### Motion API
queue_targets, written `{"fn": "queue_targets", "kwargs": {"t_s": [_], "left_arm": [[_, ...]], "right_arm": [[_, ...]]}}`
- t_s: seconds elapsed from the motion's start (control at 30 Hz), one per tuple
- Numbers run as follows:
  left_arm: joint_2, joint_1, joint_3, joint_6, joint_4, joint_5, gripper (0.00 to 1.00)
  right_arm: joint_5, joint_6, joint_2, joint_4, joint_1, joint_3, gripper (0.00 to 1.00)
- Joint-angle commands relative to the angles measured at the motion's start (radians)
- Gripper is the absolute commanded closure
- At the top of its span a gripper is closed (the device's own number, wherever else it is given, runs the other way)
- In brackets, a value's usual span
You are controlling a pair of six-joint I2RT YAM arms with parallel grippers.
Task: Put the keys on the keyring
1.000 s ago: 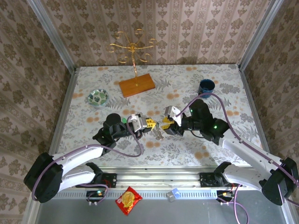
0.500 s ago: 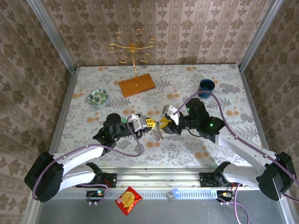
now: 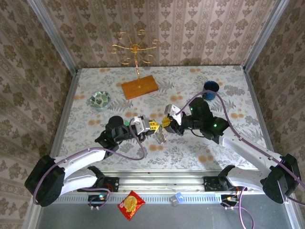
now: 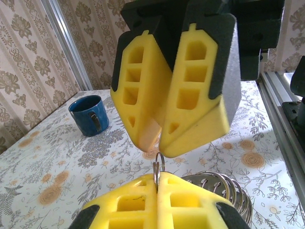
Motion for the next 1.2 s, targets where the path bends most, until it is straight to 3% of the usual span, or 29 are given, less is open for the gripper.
{"fn": "queue_targets", "kwargs": {"t_s": [0.0, 0.13, 0.43, 0.63, 0.87, 1.17], "left_arm": [[-0.01, 0.0, -0.004, -0.021, 0.056, 0.028, 1.0], [-0.011, 0.0, -0.002, -0.021, 0.057, 0.029, 1.0], [-0.014, 0.0, -0.001, -0.02, 0.053, 0.029, 1.0], [-0.014, 0.0, -0.001, -0.02, 0.054, 0.029, 1.0], [-0.017, 0.0, 0.0, -0.024, 0.053, 0.029, 1.0], [-0.024, 0.0, 0.001, -0.031, 0.066, 0.06, 1.0]], "right_arm": [[-0.021, -0.024, 0.015, -0.016, 0.002, 0.037, 0.83], [-0.02, -0.039, 0.015, -0.037, 0.002, 0.041, 0.86], [-0.018, -0.058, 0.017, -0.071, 0.001, 0.041, 0.78], [-0.029, -0.064, 0.027, -0.076, 0.001, 0.051, 0.85], [-0.033, -0.072, 0.027, -0.083, 0.0, 0.055, 1.0], [0.005, -0.078, 0.046, -0.096, -0.01, 0.033, 1.0]]}}
